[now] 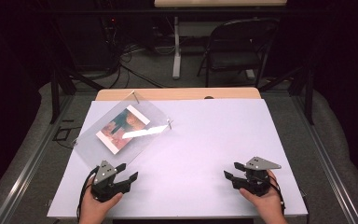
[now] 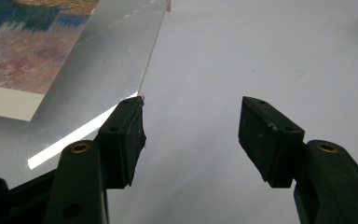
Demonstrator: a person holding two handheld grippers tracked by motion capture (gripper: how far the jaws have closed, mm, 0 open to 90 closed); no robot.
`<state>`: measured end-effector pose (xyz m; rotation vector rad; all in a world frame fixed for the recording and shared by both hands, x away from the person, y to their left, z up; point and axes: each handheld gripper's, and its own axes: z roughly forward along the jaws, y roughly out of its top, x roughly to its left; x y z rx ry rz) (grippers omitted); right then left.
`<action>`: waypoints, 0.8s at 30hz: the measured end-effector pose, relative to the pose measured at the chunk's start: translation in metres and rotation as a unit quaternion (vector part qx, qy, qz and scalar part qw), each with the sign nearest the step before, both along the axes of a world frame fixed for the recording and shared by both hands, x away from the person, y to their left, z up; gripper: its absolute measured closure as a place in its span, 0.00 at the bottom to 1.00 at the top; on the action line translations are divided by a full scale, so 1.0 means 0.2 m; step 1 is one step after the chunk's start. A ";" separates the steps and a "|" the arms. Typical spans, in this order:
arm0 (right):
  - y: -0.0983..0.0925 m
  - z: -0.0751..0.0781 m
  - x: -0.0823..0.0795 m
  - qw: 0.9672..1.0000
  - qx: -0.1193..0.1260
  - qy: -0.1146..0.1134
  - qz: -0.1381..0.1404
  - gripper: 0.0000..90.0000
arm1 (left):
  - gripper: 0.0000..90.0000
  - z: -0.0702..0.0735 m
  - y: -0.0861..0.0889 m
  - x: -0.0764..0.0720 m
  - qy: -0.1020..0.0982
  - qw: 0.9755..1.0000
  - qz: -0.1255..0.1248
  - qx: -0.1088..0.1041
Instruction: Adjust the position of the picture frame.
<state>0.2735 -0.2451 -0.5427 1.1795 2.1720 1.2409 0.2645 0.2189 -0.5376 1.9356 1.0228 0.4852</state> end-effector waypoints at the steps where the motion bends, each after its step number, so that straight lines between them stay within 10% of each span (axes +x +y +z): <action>1: 0.00 0.00 0.00 1.000 0.000 0.000 0.000 0.49 | 0.45 0.00 0.00 0.00 0.000 1.000 0.000 0.000; 24: 0.04 0.04 0.00 1.000 -0.003 -0.006 0.023 0.63 | 0.54 0.02 0.01 -0.01 0.014 1.000 0.011 -0.018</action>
